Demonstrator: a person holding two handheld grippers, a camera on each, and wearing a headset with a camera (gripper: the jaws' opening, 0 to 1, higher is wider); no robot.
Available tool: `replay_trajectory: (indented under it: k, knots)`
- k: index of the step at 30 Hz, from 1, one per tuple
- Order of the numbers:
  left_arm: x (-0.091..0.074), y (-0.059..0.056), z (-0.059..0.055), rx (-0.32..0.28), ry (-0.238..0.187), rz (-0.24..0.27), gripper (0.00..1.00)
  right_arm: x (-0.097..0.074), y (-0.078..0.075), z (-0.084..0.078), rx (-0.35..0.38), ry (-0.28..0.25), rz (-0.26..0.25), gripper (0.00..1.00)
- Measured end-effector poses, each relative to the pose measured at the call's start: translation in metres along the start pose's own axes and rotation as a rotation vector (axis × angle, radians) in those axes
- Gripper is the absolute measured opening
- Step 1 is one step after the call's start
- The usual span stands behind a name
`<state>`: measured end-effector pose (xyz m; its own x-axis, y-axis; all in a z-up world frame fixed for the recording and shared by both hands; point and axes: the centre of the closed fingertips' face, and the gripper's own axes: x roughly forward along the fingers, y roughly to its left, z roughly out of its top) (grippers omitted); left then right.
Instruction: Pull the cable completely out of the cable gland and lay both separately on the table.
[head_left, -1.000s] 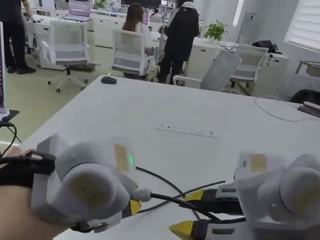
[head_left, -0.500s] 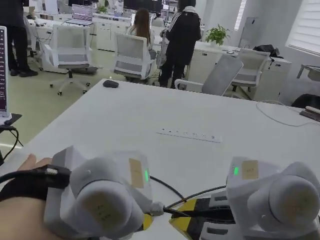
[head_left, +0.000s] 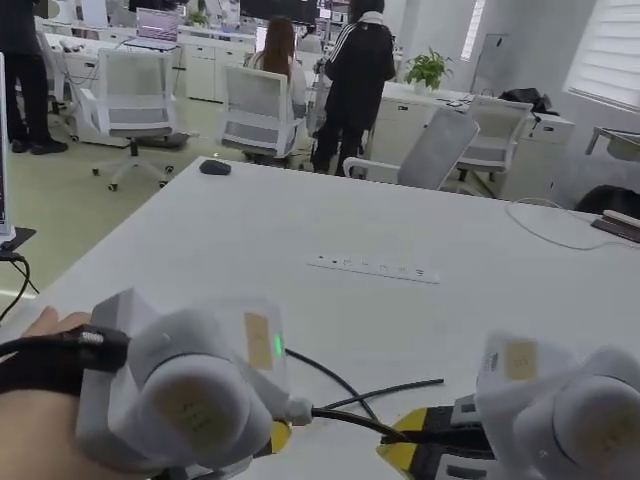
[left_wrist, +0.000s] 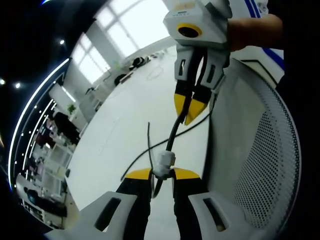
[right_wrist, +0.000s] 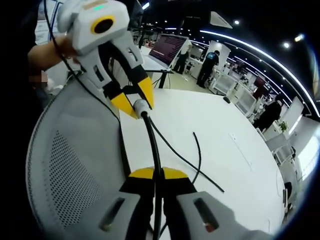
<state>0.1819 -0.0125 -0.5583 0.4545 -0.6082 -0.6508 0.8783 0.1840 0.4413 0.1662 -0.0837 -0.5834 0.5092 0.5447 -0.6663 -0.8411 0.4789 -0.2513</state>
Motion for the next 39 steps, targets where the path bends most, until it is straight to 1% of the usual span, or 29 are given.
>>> replay_trajectory:
  k: [6,9,13,17,20,21,22,24,26,28,29,30,32,33,34,35,37,38,39]
  knots:
    - [0.0,-0.001,0.0,-0.003,-0.002,-0.006,0.16,-0.002,-0.005,-0.018,0.007,0.045,-0.018,0.02]
    - [0.001,-0.001,-0.001,-0.005,0.002,-0.01,0.16,-0.002,-0.008,-0.03,0.007,0.085,-0.027,0.02]
    - [-0.001,0.001,-0.003,-0.014,0.005,-0.002,0.16,-0.004,-0.012,-0.045,0.007,0.131,-0.044,0.02]
    - [-0.002,0.002,-0.008,-0.02,0.013,0.003,0.16,-0.006,-0.016,-0.054,0.017,0.155,-0.055,0.02]
    - [-0.003,0.003,-0.009,-0.023,0.017,0.006,0.16,-0.007,-0.022,-0.065,0.021,0.196,-0.076,0.02]
    - [-0.003,0.003,-0.01,-0.027,0.018,0.007,0.16,-0.007,-0.022,-0.066,0.02,0.202,-0.078,0.02]
    - [-0.003,0.004,-0.01,-0.028,0.019,0.008,0.16,-0.007,-0.024,-0.071,0.011,0.221,-0.081,0.02]
    - [-0.004,0.004,-0.011,-0.03,0.02,0.01,0.16,-0.007,-0.025,-0.077,0.019,0.245,-0.078,0.02]
    - [-0.004,0.003,-0.011,-0.029,0.022,0.009,0.16,-0.007,-0.022,-0.078,0.036,0.255,-0.054,0.02]
    - [-0.003,0.003,-0.013,-0.019,0.039,0.013,0.16,-0.007,-0.022,-0.076,0.034,0.262,-0.06,0.03]
    - [-0.003,0.004,-0.013,-0.021,0.037,0.013,0.16,-0.006,-0.021,-0.074,0.03,0.267,-0.06,0.06]
    - [-0.004,0.003,-0.012,-0.038,0.032,0.009,0.16,-0.005,-0.019,-0.072,0.032,0.263,-0.054,0.11]
    - [-0.003,0.003,-0.011,-0.038,0.03,0.01,0.16,-0.001,-0.012,-0.057,0.05,0.211,-0.027,0.19]
    - [-0.002,0.002,-0.011,-0.035,0.032,0.008,0.16,0.001,-0.006,-0.045,0.066,0.166,-0.002,0.19]
    - [-0.001,0.001,-0.011,-0.028,0.038,0.005,0.16,0.002,-0.004,-0.036,0.066,0.134,0.008,0.19]
    - [-0.001,0.001,-0.011,-0.026,0.041,0.003,0.16,0.002,-0.002,-0.022,0.059,0.094,0.016,0.19]
    - [-0.001,0.0,-0.011,-0.028,0.04,0.0,0.16,0.001,0.0,-0.005,0.038,0.045,0.018,0.2]
    - [0.0,-0.001,-0.01,-0.028,0.04,-0.002,0.16,0.0,0.003,0.009,0.021,0.001,0.026,0.2]
    - [0.001,-0.002,-0.01,-0.024,0.041,-0.005,0.16,-0.001,0.006,0.018,0.022,-0.027,0.033,0.19]
